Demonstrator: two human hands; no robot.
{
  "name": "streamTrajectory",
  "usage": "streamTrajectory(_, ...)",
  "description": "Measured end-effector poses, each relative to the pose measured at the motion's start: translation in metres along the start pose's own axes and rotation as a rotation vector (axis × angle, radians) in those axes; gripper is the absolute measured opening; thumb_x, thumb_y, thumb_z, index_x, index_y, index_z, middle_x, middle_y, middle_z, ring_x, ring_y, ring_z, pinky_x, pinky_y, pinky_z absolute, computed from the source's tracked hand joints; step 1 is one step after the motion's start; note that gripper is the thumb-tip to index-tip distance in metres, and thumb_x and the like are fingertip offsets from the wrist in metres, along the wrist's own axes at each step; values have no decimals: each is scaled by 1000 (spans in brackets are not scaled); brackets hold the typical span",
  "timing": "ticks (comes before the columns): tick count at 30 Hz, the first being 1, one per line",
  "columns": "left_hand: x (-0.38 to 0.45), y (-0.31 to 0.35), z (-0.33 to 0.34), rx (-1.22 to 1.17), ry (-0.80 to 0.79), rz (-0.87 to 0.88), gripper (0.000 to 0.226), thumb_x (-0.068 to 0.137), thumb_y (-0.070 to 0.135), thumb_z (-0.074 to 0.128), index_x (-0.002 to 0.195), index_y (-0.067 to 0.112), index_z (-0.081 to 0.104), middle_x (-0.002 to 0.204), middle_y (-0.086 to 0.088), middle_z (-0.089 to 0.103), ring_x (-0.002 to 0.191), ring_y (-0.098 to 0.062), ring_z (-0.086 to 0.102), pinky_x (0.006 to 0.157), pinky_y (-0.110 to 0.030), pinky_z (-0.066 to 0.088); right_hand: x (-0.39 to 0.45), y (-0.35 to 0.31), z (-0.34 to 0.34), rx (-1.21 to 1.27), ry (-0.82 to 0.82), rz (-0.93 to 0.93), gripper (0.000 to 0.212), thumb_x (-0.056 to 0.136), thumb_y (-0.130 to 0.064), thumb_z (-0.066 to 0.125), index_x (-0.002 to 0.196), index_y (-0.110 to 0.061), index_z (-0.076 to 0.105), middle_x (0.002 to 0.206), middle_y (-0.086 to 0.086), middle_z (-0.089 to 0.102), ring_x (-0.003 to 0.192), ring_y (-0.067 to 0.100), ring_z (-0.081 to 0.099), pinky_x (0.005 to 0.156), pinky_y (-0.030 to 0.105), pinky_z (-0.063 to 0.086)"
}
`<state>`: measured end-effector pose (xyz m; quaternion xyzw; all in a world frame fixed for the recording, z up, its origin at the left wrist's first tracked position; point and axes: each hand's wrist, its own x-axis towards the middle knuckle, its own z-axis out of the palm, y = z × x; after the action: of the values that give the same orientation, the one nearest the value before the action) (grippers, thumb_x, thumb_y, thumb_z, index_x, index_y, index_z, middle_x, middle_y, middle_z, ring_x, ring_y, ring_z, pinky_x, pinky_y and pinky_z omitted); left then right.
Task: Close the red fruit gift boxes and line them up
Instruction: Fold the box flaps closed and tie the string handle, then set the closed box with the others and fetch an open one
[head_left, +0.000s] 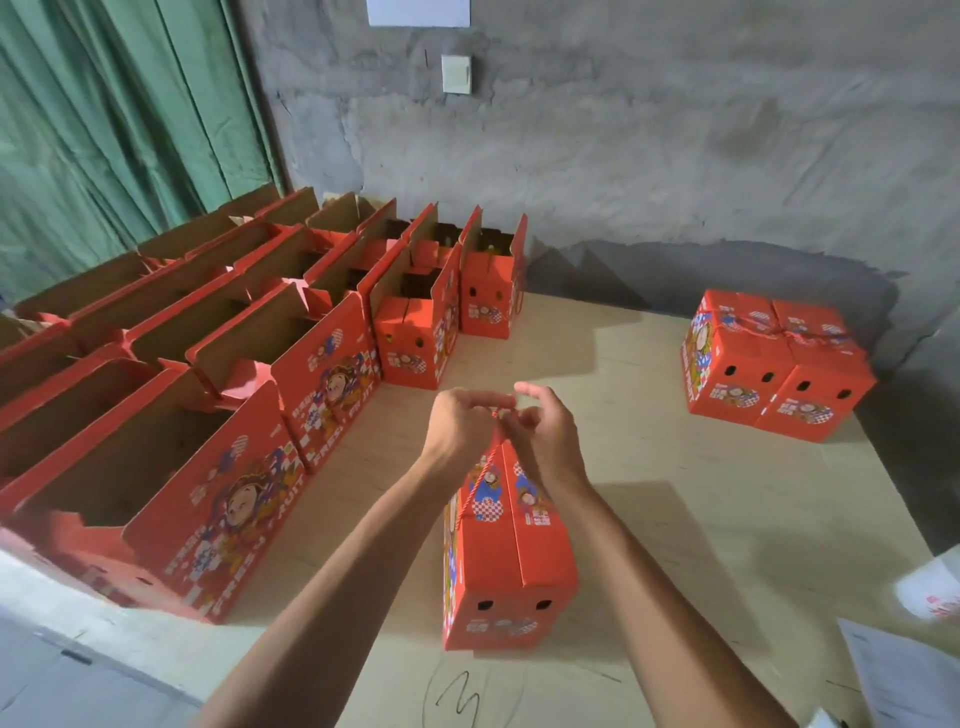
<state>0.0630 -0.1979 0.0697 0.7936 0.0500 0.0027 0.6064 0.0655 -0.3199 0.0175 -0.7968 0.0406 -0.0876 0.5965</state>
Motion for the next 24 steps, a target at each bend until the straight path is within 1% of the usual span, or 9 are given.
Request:
streamTrajectory(3, 13, 22, 15, 38, -46, 96, 48, 83, -15, 40, 99, 7, 80, 75, -8, 73, 48, 1, 62, 47, -14, 46, 24, -14, -25, 72, 48, 6, 41, 95, -20, 68, 135, -21, 58, 95, 4, 77, 81, 11, 75, 67, 23, 56)
streamTrajectory(6, 36, 39, 33, 72, -48, 174, 44, 87, -15, 44, 103, 6, 80, 87, -11, 76, 68, -15, 73, 66, -31, 62, 49, -28, -42, 107, 98, 16, 40, 96, -8, 64, 135, -17, 61, 106, 11, 75, 92, 23, 75, 82, 39, 63)
streamTrajectory(8, 51, 47, 45, 142, -23, 264, 38, 88, -12, 51, 106, 9, 78, 94, -6, 73, 74, -11, 70, 73, -33, 63, 72, -34, -51, 110, 135, 35, 42, 93, -4, 64, 134, -16, 62, 112, 14, 74, 96, 25, 74, 87, 43, 62)
streamTrajectory(10, 64, 54, 63, 289, -25, 354, 39, 87, -7, 55, 119, 13, 65, 114, -5, 61, 92, -16, 61, 81, -34, 56, 99, -39, -62, 129, 194, 72, 42, 92, -5, 65, 133, -16, 65, 117, 14, 72, 98, 25, 73, 88, 44, 62)
streamTrajectory(11, 70, 56, 73, 332, -43, 343, 42, 87, -3, 55, 126, 14, 53, 122, -7, 54, 104, -23, 54, 89, -39, 51, 113, -40, -69, 159, 227, 94, 42, 91, -6, 67, 132, -14, 66, 114, 14, 73, 94, 24, 73, 87, 43, 63)
streamTrajectory(13, 85, 57, 94, 349, -76, 238, 48, 90, 9, 55, 134, 13, 36, 133, -12, 46, 121, -32, 43, 103, -48, 41, 142, -41, -85, 250, 263, 131, 45, 87, -3, 69, 131, -9, 66, 99, 17, 76, 80, 23, 72, 83, 44, 63)
streamTrajectory(16, 111, 58, 124, 437, -138, 191, 63, 91, 22, 61, 145, 13, 29, 145, -11, 41, 137, -34, 34, 110, -54, 36, 189, -42, -113, 323, 277, 138, 47, 86, 6, 62, 133, -2, 61, 81, 17, 75, 69, 24, 65, 75, 38, 57)
streamTrajectory(21, 160, 69, 191, 529, -217, 143, 94, 91, 41, 72, 157, 16, 11, 157, -11, 28, 145, -35, 26, 113, -56, 35, 271, -34, -151, 195, 303, 102, 46, 89, 6, 56, 133, -2, 60, 75, 10, 72, 61, 19, 63, 60, 28, 50)
streamTrajectory(24, 199, 74, 243, 551, -253, 107, 97, 91, 39, 71, 160, 19, 5, 160, -10, 22, 143, -36, 26, 111, -56, 39, 319, -18, -190, 125, 336, 83, 47, 86, 6, 60, 132, -2, 61, 75, 8, 72, 62, 17, 65, 66, 28, 54)
